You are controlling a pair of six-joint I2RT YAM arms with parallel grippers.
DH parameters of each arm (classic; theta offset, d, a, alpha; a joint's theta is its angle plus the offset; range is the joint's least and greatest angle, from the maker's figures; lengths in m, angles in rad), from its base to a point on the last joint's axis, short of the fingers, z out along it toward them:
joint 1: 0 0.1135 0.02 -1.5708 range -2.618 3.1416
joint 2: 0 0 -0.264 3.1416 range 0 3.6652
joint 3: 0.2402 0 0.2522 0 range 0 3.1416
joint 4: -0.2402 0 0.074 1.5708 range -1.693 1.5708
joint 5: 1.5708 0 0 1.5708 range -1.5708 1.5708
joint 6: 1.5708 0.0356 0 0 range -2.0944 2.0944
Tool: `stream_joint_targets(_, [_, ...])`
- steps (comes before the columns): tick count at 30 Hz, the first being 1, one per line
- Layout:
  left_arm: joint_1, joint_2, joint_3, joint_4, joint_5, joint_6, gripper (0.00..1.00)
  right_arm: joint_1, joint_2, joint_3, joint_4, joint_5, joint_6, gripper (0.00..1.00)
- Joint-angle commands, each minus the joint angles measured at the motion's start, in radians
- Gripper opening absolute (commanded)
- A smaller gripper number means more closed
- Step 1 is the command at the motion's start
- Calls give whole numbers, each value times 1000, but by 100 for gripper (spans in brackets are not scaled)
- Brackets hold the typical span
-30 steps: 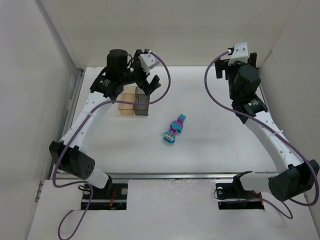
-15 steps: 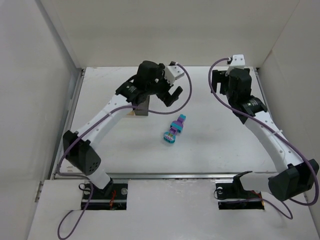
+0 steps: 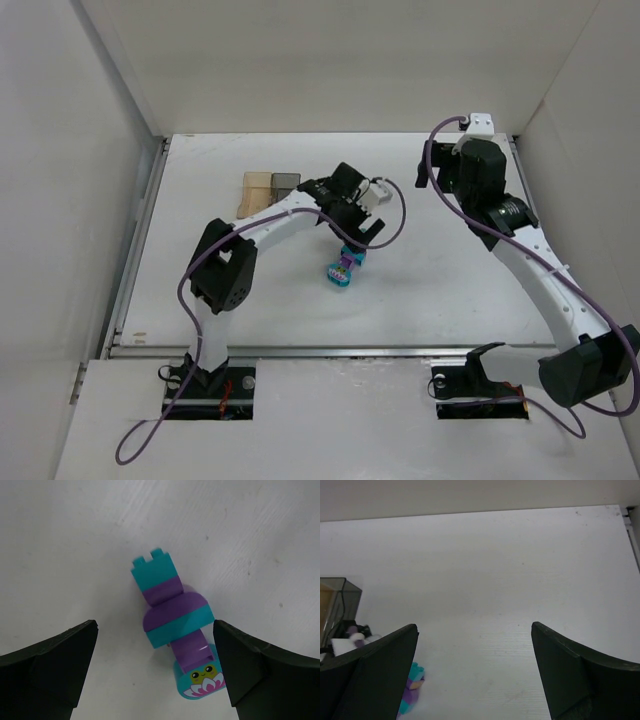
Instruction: Sort the legos into containers by color
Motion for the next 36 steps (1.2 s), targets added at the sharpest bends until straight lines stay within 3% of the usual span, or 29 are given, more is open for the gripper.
stream_joint_targets(1, [-21,-65,-16,3,15,-56,100,9,-25,-15,-9,-74,52,100])
stream_joint_targets(9, [-111,-22,-79,68,-94,-136,100,9,-5,-43,-18,-124,72,100])
stream_joint_targets(15, [-69,93,-16,-9,-227,-272,100,9,6,-52,-18,-124,60,100])
stream_joint_targets(21, [-82,93,-25,-10,-240,-248,100,9,6,-52,3,-158,49,100])
stream_joint_targets(23, [-91,93,-36,-10,-240,-234,96,9,6,-61,13,-158,49,100])
stream_joint_targets(29, [-104,72,-86,-20,-201,-225,64,9,6,-61,22,-186,40,100])
stream_joint_targets(30, [-104,61,-87,-20,-201,-225,51,9,15,-71,22,-186,40,100])
stream_joint_targets(33, [-95,50,-96,-20,-171,-214,36,9,26,-60,22,-209,40,100])
stream_joint_targets(34, [-95,39,-108,-20,-158,-214,24,9,35,-46,10,-209,40,100])
stream_joint_targets(36, [-95,15,-117,-20,-158,-184,14,9,44,-14,-13,-218,29,100])
